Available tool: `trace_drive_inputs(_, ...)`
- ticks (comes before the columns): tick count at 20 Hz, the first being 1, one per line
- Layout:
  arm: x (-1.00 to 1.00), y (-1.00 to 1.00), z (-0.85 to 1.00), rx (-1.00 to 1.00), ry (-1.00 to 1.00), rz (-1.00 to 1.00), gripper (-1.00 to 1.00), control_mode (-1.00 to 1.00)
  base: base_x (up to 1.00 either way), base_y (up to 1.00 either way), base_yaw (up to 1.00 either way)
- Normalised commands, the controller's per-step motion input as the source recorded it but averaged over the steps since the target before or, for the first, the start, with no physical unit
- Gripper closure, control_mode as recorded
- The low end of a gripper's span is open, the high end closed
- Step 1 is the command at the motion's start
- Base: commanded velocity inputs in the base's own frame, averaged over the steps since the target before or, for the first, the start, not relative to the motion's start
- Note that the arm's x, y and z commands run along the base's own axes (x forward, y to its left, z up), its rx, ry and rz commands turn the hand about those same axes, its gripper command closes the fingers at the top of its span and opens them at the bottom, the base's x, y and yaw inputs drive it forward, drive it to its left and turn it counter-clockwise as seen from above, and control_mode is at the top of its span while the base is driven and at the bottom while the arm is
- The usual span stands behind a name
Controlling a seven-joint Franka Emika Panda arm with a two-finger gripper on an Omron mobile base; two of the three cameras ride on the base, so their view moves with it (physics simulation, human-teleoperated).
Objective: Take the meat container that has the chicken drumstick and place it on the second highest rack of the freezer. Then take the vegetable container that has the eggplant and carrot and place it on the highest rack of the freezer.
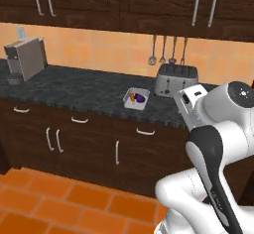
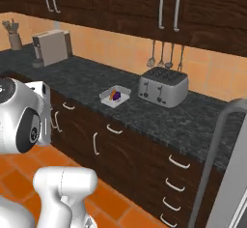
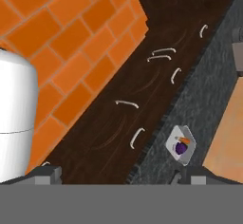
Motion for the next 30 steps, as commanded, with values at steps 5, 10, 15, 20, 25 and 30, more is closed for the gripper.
trace_drive_inputs(5, 0.00, 0.00, 0.00, 0.00, 0.00, 0.00, -1.00, 1.00, 0.72, 0.59, -0.53)
trace_drive_inputs(10, 0.00, 0.00, 0.00, 0.00, 0.00, 0.00, -1.00, 1.00, 0.71, 0.76, -0.49)
trace_drive_inputs(15, 0.00, 0.00, 0.00, 0.00, 0.00, 0.00, -1.00, 1.00, 0.59, 0.68, -0.46)
trace_drive_inputs(20, 0.00, 0.00, 0.00, 0.00, 0.00, 0.00, -1.00, 1.00, 0.48, 0.57, -0.45)
trace_drive_inputs(25, 0.00, 0.00, 0.00, 0.00, 0.00, 0.00, -1.00, 1.00, 0.32, 0.31, -0.38)
trace_drive_inputs(30, 0.14, 0.00, -0.34, 0.00, 0.12, -0.05, -1.00, -1.00, 0.00, 0.00, 0.00)
